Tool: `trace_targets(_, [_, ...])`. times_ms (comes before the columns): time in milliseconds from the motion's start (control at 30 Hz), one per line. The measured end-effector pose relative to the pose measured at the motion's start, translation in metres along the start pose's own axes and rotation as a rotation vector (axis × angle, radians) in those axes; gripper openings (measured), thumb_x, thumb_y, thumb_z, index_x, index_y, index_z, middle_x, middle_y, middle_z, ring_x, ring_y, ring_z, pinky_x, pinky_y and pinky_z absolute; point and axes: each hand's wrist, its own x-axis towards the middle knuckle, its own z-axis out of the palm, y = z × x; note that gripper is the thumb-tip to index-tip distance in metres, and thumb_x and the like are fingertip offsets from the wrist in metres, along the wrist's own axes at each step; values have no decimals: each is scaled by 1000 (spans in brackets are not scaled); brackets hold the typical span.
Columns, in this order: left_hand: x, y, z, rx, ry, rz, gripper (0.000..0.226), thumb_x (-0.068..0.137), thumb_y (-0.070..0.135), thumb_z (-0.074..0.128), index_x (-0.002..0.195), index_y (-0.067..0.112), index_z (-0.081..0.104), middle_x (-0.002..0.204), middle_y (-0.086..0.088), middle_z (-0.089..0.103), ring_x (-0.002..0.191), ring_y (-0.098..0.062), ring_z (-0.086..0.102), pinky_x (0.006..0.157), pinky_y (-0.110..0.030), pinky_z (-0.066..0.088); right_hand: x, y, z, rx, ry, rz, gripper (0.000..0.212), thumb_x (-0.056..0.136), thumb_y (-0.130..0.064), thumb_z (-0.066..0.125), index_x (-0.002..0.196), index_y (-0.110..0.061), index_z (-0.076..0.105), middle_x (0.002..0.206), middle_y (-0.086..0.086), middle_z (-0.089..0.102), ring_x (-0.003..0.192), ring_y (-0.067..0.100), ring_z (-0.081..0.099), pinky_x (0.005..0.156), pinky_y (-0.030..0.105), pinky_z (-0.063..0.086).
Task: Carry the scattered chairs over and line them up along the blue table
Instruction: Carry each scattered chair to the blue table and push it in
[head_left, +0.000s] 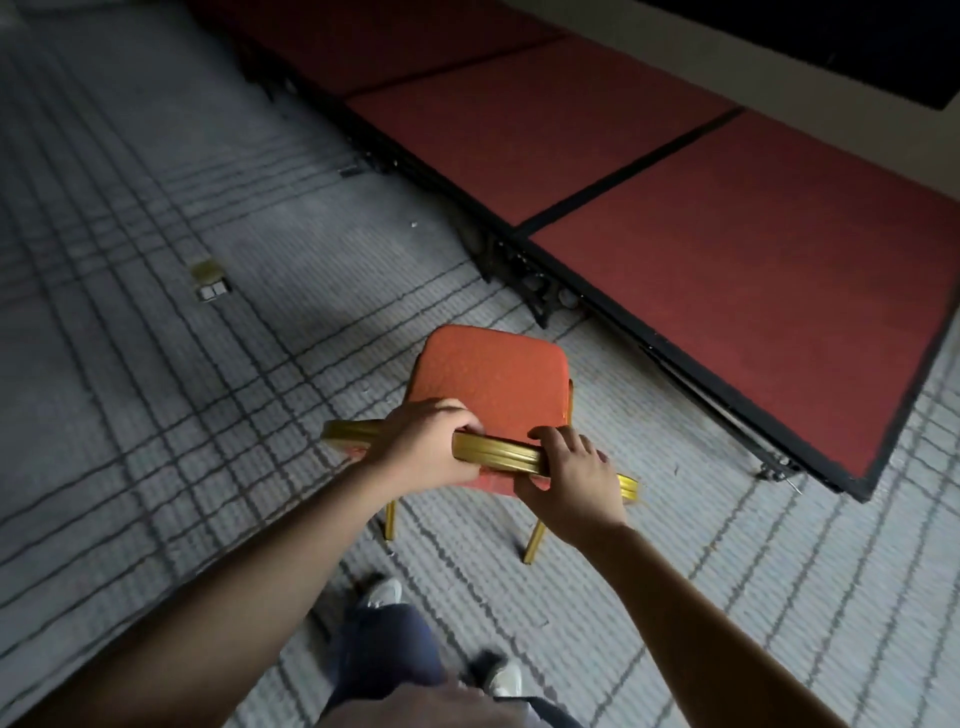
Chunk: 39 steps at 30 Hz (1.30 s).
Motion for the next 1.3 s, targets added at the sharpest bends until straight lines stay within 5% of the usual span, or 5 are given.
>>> trace_targets(200, [8,6,0,60,60,-47,33,57,46,67,87,32,68,95,19,66,88,-4,63,76,-26,50,14,15,-7,-53,-32,-142,56,85,-67,42,123,-27,50,117,-5,55,109,20,53,83,38,46])
trace_targets(567, [97,13,-46,85,56,-126,41,58,48,72,98,37,68,94,17,68,84,-6,63,77,-27,52,103,28,-62,48,21,-177,41,82,-60,55,109,-29,50,104,-6,57,98,18,56,68,29,36])
trace_targets(767, [169,15,-84,67,89,-135,39,61,46,74,98,37,66,82,16,64,75,-6,60,66,-22,46,171,28,-100,57,148,-83,44,73,-67,51,96,-29,51,85,-5,64,76,24,64,66,36,54])
trace_targets(1067, [321,-4,-132,4,302,118,38,64,60,73,80,28,61,73,14,60,69,-3,56,61,-25,46,314,54,-162,119,346,-56,35,71,-58,59,85,-27,51,61,-10,57,55,13,57,51,27,48])
trace_targets(1300, [415,-43,-148,189,484,359,56,81,65,51,106,17,67,98,4,70,92,-20,64,78,-34,50,397,72,-177,158,580,18,46,65,-72,62,83,-31,58,71,-15,58,66,6,56,55,24,45])
